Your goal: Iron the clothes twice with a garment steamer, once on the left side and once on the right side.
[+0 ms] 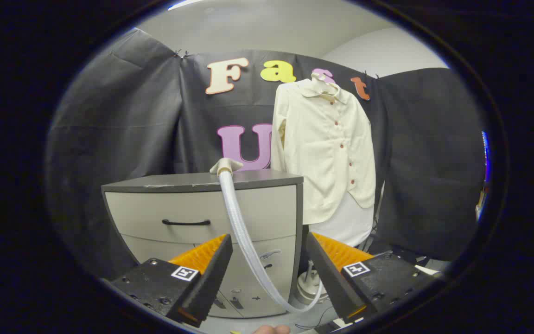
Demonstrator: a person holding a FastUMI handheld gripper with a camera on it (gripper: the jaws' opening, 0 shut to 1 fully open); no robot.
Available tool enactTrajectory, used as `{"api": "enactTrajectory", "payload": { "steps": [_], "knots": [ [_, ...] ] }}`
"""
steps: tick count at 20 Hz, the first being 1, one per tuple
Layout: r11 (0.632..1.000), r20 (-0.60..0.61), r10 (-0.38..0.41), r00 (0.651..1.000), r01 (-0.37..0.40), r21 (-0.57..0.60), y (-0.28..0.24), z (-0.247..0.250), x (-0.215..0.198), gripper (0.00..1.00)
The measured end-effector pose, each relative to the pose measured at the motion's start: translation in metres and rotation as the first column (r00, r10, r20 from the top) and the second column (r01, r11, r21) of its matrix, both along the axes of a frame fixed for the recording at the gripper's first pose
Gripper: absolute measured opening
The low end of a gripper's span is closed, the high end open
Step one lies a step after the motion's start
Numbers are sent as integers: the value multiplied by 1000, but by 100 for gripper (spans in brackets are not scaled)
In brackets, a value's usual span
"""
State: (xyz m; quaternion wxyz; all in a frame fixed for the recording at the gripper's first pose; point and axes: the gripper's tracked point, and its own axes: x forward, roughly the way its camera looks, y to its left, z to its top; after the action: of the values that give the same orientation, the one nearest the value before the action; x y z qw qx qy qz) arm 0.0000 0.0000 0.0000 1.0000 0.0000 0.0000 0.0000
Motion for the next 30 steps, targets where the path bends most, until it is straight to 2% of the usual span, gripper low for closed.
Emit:
{"api": "enactTrajectory", "payload": {
  "steps": [16, 23, 28, 30],
  "knots": [
    [999, 6, 34, 999, -34, -10, 20, 23, 28, 97],
    [995, -1, 61, 998, -61, -80, 45, 79, 83, 98],
    [997, 34, 71, 997, -70, -29, 66, 134, 134, 97],
    [995, 38, 100, 994, -99, -31, 80, 149, 158, 97]
  ]
}}
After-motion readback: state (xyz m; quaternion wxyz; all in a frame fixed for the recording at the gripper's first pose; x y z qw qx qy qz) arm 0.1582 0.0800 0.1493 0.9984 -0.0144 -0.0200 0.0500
